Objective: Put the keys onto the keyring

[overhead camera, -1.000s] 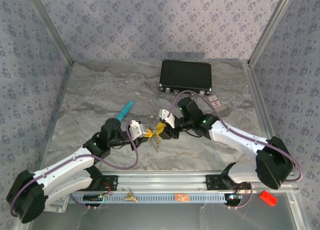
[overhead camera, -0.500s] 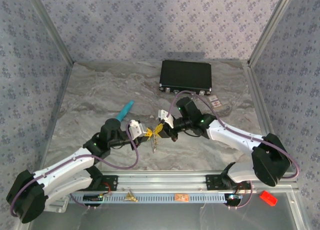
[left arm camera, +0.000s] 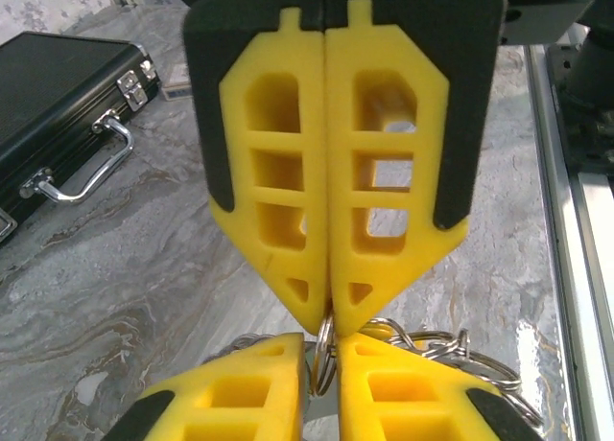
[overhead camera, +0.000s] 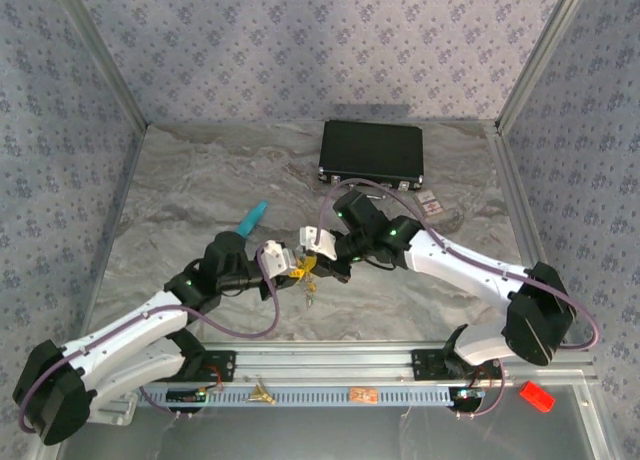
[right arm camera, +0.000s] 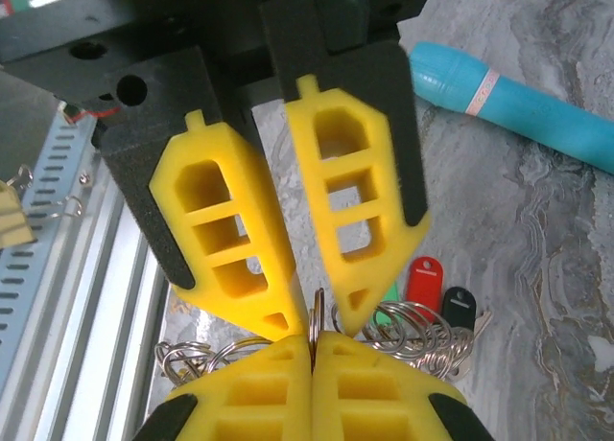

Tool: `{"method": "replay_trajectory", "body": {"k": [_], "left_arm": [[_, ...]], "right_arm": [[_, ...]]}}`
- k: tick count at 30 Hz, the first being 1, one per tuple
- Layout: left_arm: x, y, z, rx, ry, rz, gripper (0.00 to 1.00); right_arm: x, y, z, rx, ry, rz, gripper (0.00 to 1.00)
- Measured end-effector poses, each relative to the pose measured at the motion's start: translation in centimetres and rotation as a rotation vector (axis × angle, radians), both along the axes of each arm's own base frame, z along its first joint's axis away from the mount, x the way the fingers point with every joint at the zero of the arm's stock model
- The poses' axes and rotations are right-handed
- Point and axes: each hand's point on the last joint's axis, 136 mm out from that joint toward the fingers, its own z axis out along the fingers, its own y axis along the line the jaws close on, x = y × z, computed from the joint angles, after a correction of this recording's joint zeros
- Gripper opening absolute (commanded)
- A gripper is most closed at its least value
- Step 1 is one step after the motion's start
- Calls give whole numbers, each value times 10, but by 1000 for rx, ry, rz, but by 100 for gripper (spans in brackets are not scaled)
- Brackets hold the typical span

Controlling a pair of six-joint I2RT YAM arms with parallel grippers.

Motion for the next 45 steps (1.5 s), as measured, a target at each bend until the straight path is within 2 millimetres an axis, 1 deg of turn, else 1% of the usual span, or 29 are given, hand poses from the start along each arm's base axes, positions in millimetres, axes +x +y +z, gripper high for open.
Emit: {"method": "replay_trajectory", "body": {"k": [2, 3, 6, 8, 11, 13, 18, 20, 28, 31, 35, 42, 45], "left_arm": [[-2, 0, -4, 10, 9, -12, 3], [-3, 0, -5, 14, 13, -16, 0], [-4, 0, -5, 14, 9, -22, 0], [-4, -1, -3, 11, 5, -23, 0], [-3, -1, -1, 2, -7, -20, 0], [-3, -1, 0, -8, -18, -20, 0], [-3, -1, -1, -21, -33, -18, 0], [-3, -1, 0, -23, -35, -18, 0], [-2, -2, 2, -33, -46, -18, 0], [-2, -2, 3, -36, -49, -18, 0], [-2, -2, 2, -36, -49, -18, 0], [-3, -1, 2, -39, -53, -18, 0], [-3, -1, 3, -51, -56, -15, 0]], "right_arm": [[-2, 0, -3, -18, -5, 8, 0], [-2, 0, -4, -23, -5, 9, 4], [-1, -1, -4, -20, -6, 6, 23], [2, -2, -2, 1, 6, -13, 26], [6, -10, 0, 43, 23, -56, 27], [8, -16, -2, 54, 41, -82, 27], [7, -18, -11, 68, 86, -110, 27], [7, -17, -11, 74, 94, -113, 27], [8, -12, -6, 103, 100, -109, 18], [7, -12, -8, 100, 110, -104, 12], [6, -11, -13, 91, 122, -97, 0], [5, -11, -15, 88, 135, -91, 0], [6, -10, -19, 80, 143, -93, 0]]}}
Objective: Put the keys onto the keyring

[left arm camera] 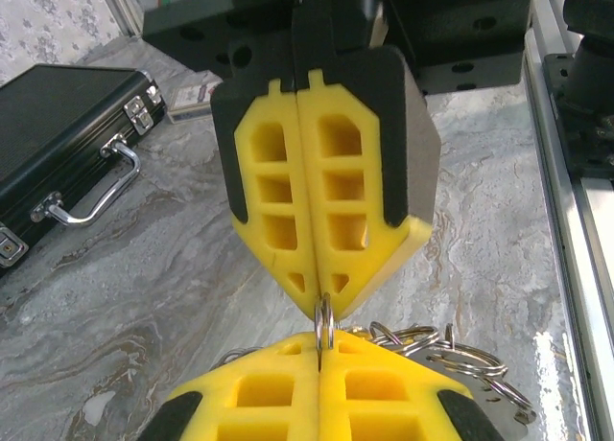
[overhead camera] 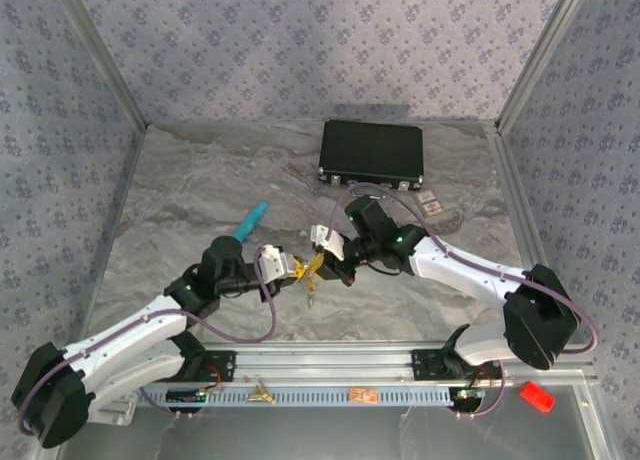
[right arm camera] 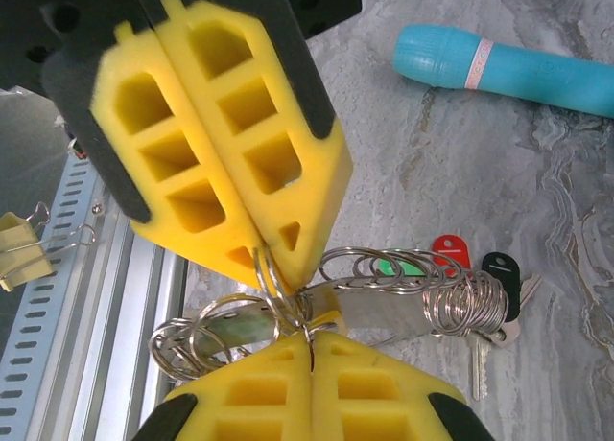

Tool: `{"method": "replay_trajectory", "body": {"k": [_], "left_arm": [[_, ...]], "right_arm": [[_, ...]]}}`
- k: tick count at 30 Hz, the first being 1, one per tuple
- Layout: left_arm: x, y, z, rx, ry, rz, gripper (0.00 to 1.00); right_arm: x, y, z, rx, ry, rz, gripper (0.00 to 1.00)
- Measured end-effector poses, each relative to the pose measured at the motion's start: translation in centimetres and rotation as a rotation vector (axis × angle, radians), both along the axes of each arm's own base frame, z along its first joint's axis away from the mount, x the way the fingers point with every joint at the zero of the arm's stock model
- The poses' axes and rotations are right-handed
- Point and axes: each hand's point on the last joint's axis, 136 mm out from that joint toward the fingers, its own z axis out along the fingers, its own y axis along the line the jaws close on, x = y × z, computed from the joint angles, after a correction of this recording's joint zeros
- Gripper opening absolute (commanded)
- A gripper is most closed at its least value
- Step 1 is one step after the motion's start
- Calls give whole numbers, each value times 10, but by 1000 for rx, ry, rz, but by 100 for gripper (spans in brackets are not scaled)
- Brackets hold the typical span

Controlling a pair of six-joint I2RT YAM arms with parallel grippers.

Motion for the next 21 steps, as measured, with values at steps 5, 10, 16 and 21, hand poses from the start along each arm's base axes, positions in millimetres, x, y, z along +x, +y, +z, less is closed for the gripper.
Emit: {"method": "replay_trajectory", "body": {"k": [5, 10, 16, 21], "left_arm": [[0, 1, -3, -2, 9, 8, 0], [2, 1, 3, -28, -11, 17, 0], [3, 0, 4, -69, -8, 28, 0], [6, -2, 4, -112, 5, 46, 0]], "right_arm": [[1, 1, -4, -5, 13, -6, 11], [9, -1, 6, 37, -37, -45, 24], [8, -16, 29, 154, -189, -106, 26], [12, -15, 38, 205, -239, -123, 27]]}}
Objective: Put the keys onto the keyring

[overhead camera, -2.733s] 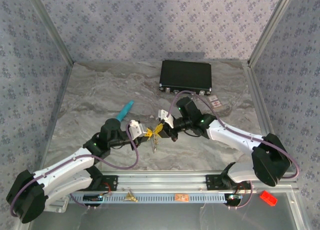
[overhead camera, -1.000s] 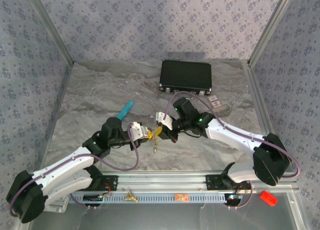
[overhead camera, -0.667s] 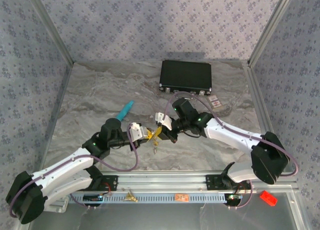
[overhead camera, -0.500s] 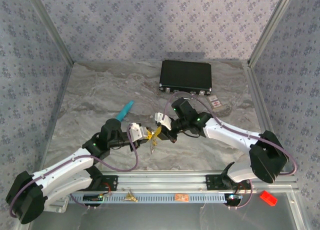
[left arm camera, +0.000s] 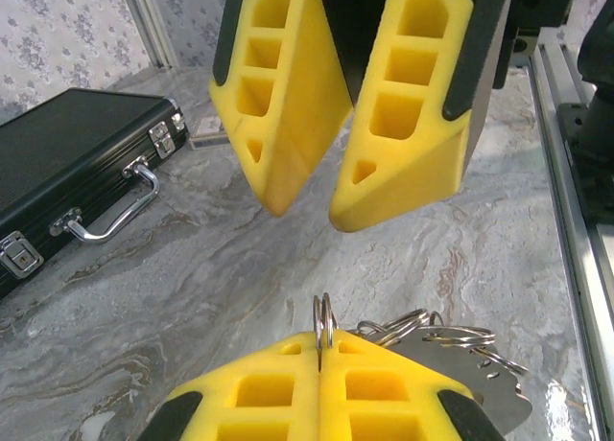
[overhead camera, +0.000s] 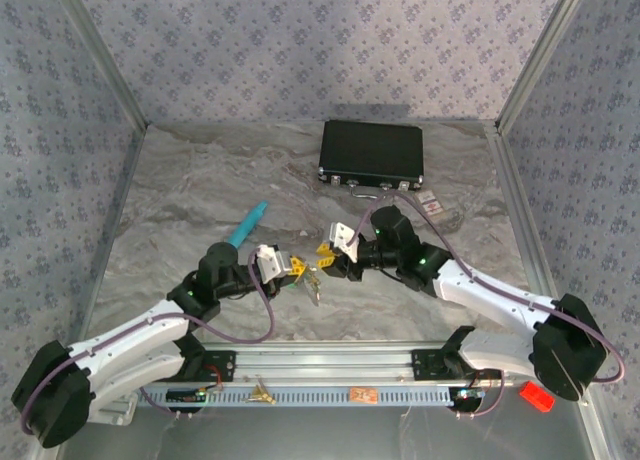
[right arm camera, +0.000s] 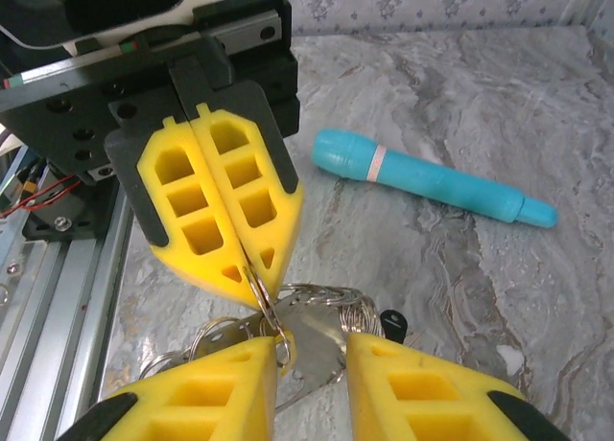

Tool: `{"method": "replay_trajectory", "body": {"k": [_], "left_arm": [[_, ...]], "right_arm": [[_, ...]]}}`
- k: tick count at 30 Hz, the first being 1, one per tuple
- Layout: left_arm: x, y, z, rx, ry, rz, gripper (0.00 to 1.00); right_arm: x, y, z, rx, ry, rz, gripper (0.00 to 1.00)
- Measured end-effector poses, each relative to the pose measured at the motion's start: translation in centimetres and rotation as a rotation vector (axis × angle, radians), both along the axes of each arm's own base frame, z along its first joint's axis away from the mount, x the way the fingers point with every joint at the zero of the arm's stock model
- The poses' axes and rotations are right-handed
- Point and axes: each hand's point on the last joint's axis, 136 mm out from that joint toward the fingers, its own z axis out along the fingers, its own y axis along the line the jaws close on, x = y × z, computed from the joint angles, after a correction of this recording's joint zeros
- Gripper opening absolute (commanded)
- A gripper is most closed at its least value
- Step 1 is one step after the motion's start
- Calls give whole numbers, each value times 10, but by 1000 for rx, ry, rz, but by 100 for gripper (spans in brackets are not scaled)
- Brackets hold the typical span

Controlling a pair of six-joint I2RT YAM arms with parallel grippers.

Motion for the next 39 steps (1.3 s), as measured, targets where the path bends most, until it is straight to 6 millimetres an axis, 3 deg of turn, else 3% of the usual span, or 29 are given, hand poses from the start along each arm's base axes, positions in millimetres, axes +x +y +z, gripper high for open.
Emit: {"method": "replay_trajectory", "body": {"k": [9, 24, 31, 39], "left_arm": [[3, -2, 8, -64, -15, 14, 0], [3, -2, 13, -82, -33, 9, 0], [1, -3, 13, -83, -31, 1, 0], [0, -4, 14, -84, -30, -11, 0]], "right_arm": [[1, 5, 3, 39, 4, 9, 28], [-4, 11, -14, 23, 71, 57, 27], [-3, 14, -8, 36, 63, 66, 26], [-4, 15, -8, 40, 67, 76, 20]]}}
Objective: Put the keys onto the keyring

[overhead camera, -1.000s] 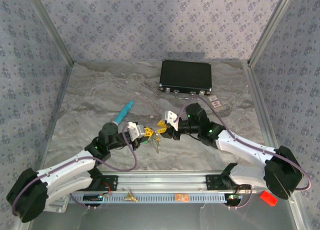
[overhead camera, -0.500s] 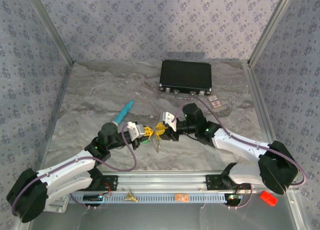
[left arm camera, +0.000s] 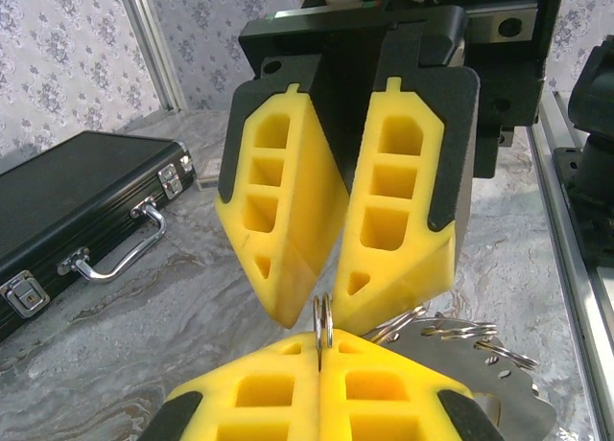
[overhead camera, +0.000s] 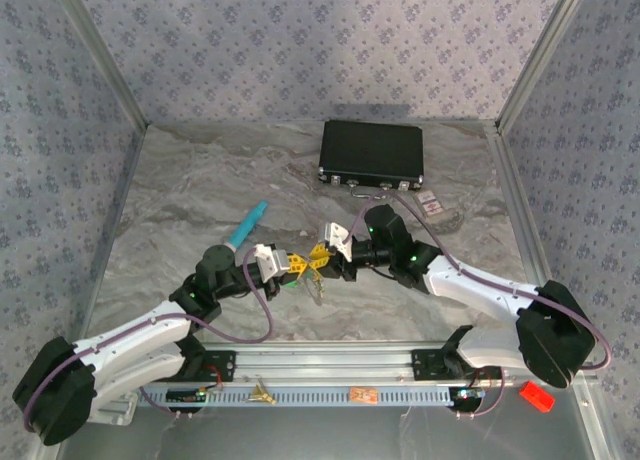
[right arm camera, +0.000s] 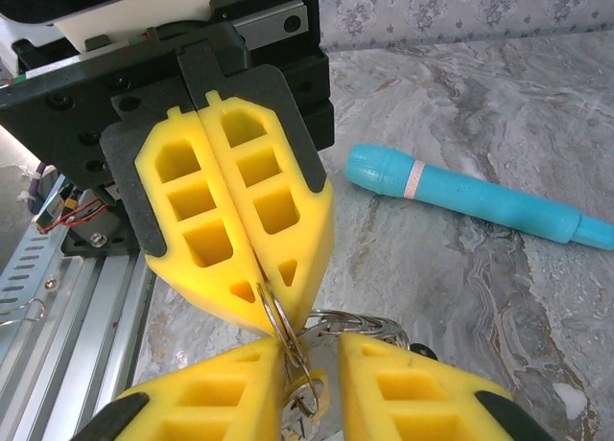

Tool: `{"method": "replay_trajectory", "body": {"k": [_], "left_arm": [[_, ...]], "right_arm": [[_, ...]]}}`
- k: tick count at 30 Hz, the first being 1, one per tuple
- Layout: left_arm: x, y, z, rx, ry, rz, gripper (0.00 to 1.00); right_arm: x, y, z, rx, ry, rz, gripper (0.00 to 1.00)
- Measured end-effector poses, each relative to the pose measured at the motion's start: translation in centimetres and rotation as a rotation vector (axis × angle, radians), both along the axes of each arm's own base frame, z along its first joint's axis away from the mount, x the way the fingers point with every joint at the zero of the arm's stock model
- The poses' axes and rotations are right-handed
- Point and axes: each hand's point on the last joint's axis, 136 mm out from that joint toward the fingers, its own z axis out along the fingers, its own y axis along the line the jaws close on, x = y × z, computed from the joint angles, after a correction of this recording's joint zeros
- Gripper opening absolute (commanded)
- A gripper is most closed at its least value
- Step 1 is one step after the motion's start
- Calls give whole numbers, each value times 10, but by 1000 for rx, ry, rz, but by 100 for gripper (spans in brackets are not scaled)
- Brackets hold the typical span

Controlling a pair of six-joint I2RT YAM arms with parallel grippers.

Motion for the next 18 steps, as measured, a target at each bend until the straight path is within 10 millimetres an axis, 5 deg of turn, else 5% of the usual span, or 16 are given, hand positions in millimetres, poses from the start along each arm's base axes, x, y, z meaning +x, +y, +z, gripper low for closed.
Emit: {"method": "replay_trajectory", "body": {"k": [9, 14, 18], "left_arm": [[1, 1, -1, 2, 2, 4, 0], [2, 3, -1, 6, 2, 17, 21], [4, 7, -4, 40, 17, 41, 25]], "right_arm": [[-3, 3, 0, 6, 22, 29, 0], [-3, 4, 1, -10, 22, 34, 0], [-3, 3, 1, -60, 10, 25, 0]]}}
